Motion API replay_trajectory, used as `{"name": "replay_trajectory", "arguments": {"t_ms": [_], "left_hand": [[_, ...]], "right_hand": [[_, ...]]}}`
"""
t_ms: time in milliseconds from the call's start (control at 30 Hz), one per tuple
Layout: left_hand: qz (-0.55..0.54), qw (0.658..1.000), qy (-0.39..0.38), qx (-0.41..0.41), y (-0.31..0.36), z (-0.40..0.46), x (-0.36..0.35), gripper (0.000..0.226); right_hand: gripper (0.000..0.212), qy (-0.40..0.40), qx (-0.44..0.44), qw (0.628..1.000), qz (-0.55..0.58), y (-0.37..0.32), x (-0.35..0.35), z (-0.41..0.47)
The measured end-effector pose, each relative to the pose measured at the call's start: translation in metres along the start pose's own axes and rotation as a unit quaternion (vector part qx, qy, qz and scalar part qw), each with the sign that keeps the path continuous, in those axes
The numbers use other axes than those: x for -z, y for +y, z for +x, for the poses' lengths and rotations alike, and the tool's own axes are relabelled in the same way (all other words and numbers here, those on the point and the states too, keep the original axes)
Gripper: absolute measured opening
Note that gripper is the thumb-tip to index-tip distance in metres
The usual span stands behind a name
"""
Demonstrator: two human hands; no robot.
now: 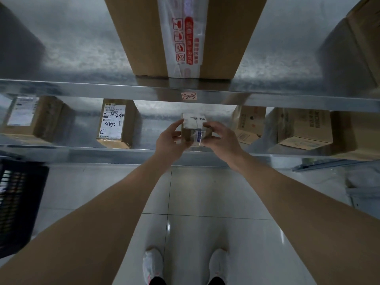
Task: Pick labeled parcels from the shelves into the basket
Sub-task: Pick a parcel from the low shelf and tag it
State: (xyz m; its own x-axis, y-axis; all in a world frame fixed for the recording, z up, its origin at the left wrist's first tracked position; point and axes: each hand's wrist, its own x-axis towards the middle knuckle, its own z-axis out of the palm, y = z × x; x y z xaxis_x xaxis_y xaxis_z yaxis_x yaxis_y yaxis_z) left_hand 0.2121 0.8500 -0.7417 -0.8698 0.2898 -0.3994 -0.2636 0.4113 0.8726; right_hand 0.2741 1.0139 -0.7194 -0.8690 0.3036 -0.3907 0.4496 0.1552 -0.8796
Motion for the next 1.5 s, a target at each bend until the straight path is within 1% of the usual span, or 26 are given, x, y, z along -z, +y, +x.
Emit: {"name": "replay_trajectory", "arguments": {"t_ms": [67, 133, 200, 267, 367, 467, 700, 800, 900, 1000, 1067, 1133, 1200, 1300, 1400, 1500], "left_hand": [[-0.003, 1.000, 0.003, -0.005, -0.006, 0.002, -0.003, 0.069], [-0.032, 0.999, 0.017, 0.003, -0.011, 0.005, -0.008, 0.060], [-0.036, 0.999, 0.029, 0.010, -0.018, 0.010, -0.012, 0.051], [-0.019, 0.999, 0.034, 0.013, -0.026, 0.018, -0.016, 0.047], [0.001, 0.999, 0.031, 0.006, -0.034, 0.031, -0.020, 0.054], [0.022, 0.999, 0.028, 0.005, -0.043, 0.044, -0.025, 0.059], [0.073, 0.997, 0.037, 0.011, -0.066, 0.074, -0.037, 0.063], [0.067, 0.997, 0.038, 0.020, -0.073, 0.076, -0.039, 0.064], [0.071, 0.997, 0.039, 0.016, -0.072, 0.075, -0.039, 0.064], [0.127, 0.991, 0.050, 0.005, -0.064, 0.070, -0.039, 0.062], [0.160, 0.985, 0.068, -0.021, -0.056, 0.066, -0.039, 0.061], [0.194, 0.975, 0.087, -0.057, -0.045, 0.060, -0.039, 0.059], [0.209, 0.971, 0.092, -0.077, -0.034, 0.055, -0.041, 0.058], [0.208, 0.970, 0.079, -0.095, -0.018, 0.050, -0.053, 0.056], [0.211, 0.970, 0.062, -0.101, 0.000, 0.052, -0.076, 0.055], [0.227, 0.968, 0.016, -0.106, 0.014, 0.054, -0.107, 0.055]], "right_hand": [[0.043, 0.008, -0.009, 1.000, 0.009, 0.006, -0.004, 0.005], [0.034, 0.014, -0.003, 1.000, 0.003, 0.014, -0.007, 0.010], [0.030, 0.021, -0.001, 1.000, -0.010, 0.022, -0.008, 0.017], [0.035, 0.020, -0.011, 1.000, -0.016, 0.031, -0.010, 0.026], [0.049, 0.019, -0.006, 0.999, -0.036, 0.047, -0.016, 0.039], [0.055, 0.028, 0.011, 0.998, -0.057, 0.063, -0.024, 0.055], [0.059, 0.056, 0.019, 0.992, -0.113, 0.095, -0.041, 0.083], [0.060, 0.065, 0.030, 0.988, -0.140, 0.103, -0.045, 0.084], [0.061, 0.060, 0.028, 0.987, -0.144, 0.103, -0.043, 0.085], [0.062, 0.046, 0.024, 0.989, -0.139, 0.097, -0.040, 0.080], [0.061, 0.048, 0.028, 0.990, -0.131, 0.090, -0.033, 0.072], [0.052, 0.074, 0.047, 0.986, -0.143, 0.080, -0.020, 0.062], [0.047, 0.107, 0.079, 0.980, -0.150, 0.071, -0.003, 0.055], [0.043, 0.150, 0.115, 0.963, -0.191, 0.060, 0.031, 0.047], [0.039, 0.198, 0.120, 0.953, -0.196, 0.057, 0.073, 0.041], [0.037, 0.240, 0.136, 0.934, -0.227, 0.067, 0.111, 0.038]]}}
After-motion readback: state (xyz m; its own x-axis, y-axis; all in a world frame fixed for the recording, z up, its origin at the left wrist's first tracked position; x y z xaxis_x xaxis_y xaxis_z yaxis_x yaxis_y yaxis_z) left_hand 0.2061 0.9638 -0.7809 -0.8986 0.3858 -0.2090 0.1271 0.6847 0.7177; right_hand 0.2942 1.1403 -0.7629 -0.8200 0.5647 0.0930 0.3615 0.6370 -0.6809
